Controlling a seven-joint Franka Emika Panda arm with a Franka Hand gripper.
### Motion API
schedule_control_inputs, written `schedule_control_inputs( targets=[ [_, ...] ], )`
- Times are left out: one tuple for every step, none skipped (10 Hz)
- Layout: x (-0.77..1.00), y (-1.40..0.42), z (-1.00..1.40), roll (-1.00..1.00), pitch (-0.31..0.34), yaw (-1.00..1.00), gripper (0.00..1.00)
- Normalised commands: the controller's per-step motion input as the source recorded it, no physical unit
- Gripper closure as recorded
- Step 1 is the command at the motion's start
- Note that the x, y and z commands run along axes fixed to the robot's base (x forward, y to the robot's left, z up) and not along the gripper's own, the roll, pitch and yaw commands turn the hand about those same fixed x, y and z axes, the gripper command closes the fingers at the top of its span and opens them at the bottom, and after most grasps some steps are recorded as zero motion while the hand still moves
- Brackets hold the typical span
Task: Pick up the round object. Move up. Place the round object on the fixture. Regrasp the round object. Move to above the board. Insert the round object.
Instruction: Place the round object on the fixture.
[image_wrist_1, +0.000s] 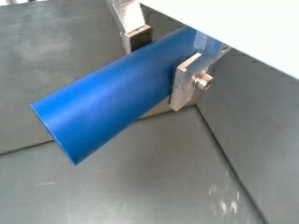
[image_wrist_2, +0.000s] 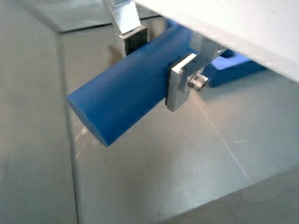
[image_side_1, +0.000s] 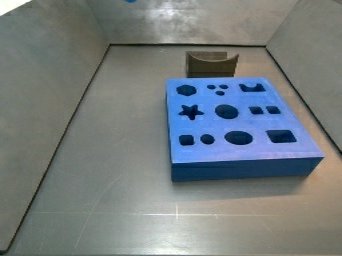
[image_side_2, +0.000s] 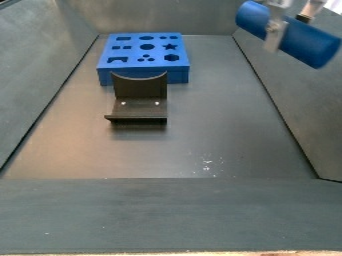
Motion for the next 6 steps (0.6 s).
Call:
schedule_control_inputs(
  targets=[
    [1.0,-0.12,-0.06,0.04,-0.077,-1.0,1.0],
    [1.0,-0.11,-0.05,0.03,-0.07,-1.0,1.0],
    [1.0,-0.1,-0.05,0.01,-0.061,-1.0,1.0],
    [1.0,-0.09,-0.05,0.01,-0.052,-1.0,1.0],
    [1.0,-0.07,-0.05,-0.02,-0.027,-0.78,1.0],
    [1.0,-0.07,-0.05,-0.03,-0.008,-0.61,1.0]
  ],
)
